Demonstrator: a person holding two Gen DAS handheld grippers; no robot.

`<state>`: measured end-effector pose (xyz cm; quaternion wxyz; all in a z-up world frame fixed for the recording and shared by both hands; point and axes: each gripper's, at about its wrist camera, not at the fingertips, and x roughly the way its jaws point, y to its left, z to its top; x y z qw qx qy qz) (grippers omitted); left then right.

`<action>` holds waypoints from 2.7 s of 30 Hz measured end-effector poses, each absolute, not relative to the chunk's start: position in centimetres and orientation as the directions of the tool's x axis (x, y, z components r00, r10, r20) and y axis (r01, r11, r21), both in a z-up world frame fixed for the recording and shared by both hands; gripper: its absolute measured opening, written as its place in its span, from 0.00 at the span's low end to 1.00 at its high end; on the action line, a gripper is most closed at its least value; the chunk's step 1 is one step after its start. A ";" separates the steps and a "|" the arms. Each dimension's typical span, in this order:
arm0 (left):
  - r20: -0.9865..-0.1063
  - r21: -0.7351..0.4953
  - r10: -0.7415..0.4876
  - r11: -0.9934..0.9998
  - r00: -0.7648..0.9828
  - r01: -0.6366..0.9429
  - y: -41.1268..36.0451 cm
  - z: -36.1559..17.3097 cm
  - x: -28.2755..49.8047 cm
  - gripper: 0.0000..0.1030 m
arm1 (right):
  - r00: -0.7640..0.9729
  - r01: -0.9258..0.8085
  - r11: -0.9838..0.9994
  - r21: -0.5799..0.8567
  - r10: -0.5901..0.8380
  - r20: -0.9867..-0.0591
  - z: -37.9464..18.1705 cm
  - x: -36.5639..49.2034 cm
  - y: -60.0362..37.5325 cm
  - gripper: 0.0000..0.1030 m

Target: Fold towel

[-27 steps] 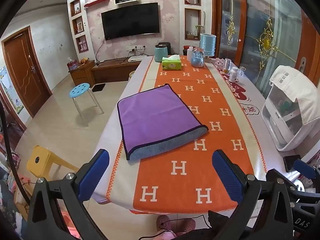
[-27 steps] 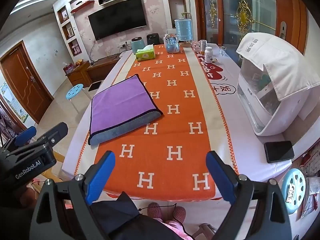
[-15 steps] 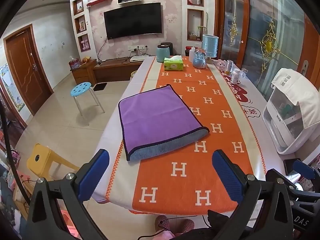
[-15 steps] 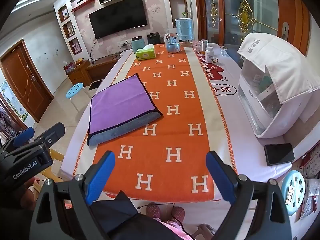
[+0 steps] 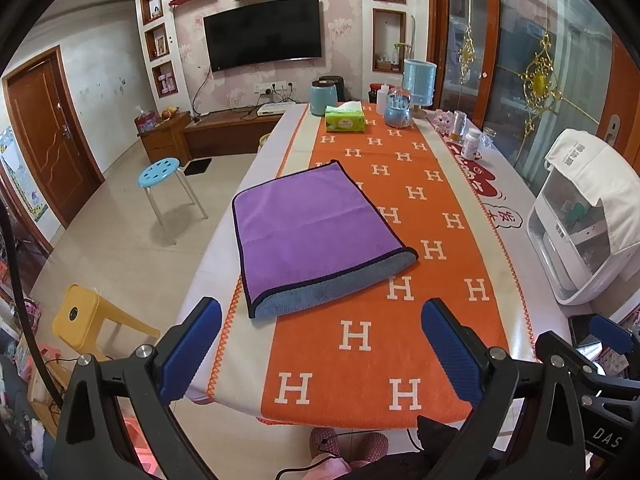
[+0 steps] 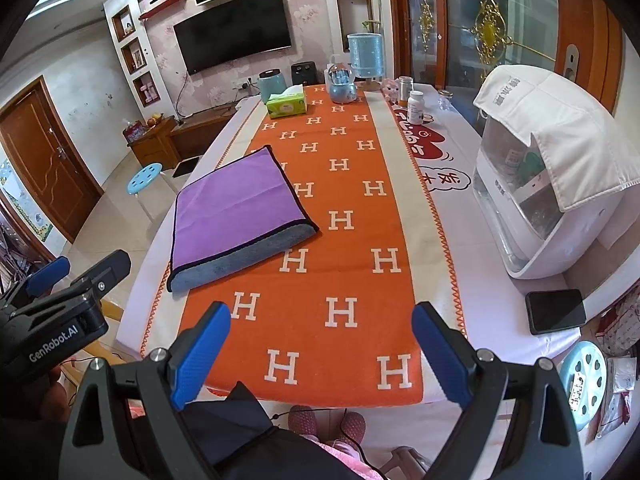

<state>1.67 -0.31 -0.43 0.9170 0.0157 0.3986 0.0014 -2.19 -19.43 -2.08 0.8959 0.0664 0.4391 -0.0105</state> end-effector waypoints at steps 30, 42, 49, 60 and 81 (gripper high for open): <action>-0.793 -0.090 -0.100 0.995 0.600 0.047 4.1 -2.6 5.8 0.97 | 0.588 0.096 0.994 0.046 -0.020 -0.809 -1.5 2.1 -17.9 0.90; -0.780 -0.113 -0.177 0.983 0.600 0.142 6.7 -3.5 6.7 0.97 | 0.629 0.095 0.995 0.033 -0.034 -0.777 -2.0 2.5 -15.5 0.90; -0.798 -0.097 -0.170 0.983 0.579 0.156 7.6 -4.4 7.5 0.97 | 0.653 0.046 0.999 -0.003 -0.033 -0.756 -2.0 3.4 -14.5 0.90; -0.854 -0.119 -0.142 0.990 0.500 0.077 8.9 -7.6 10.1 0.97 | 0.689 -0.100 0.985 -0.143 -0.035 -0.724 -3.2 6.3 -13.9 0.90; -0.881 -0.096 -0.081 0.995 0.466 -0.008 8.8 -13.5 15.2 0.97 | 0.609 -0.454 0.876 -0.160 0.175 -0.774 -10.6 15.4 -15.9 0.89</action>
